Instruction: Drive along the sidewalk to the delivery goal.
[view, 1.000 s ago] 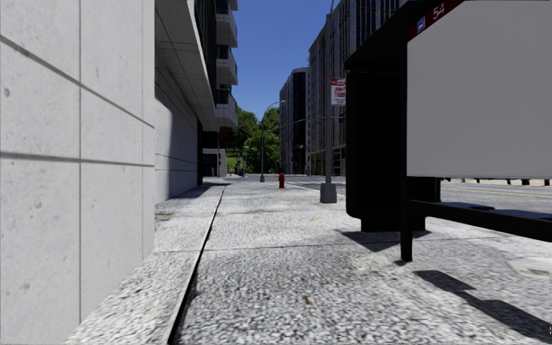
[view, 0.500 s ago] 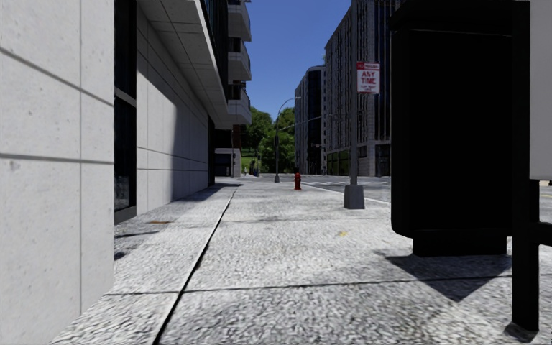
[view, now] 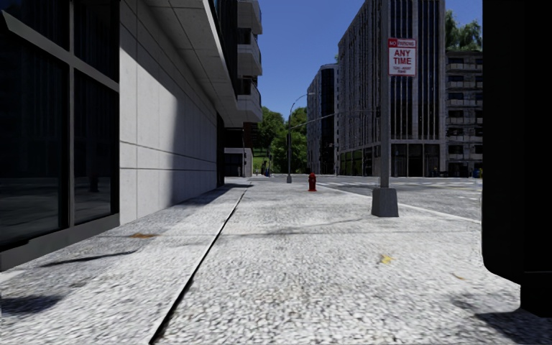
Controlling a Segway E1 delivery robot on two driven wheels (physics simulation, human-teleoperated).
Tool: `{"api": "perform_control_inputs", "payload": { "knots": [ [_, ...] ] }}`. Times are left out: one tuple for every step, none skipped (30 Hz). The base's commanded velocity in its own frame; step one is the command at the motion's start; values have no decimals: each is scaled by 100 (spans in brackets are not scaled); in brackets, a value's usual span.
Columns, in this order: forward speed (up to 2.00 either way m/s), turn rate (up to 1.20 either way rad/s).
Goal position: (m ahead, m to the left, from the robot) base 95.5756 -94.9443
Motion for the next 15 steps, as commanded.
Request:
{"api": "perform_control_inputs", "payload": {
  "knots": [
    [200, 0],
    [200, 0],
    [200, 0],
    [200, 0],
    [200, 0],
    [200, 0],
    [200, 0],
    [200, 0],
    [200, 0],
    [200, 0],
    [200, 0],
    [200, 0],
    [200, 0],
    [200, 0],
    [200, 0]
  ]
}}
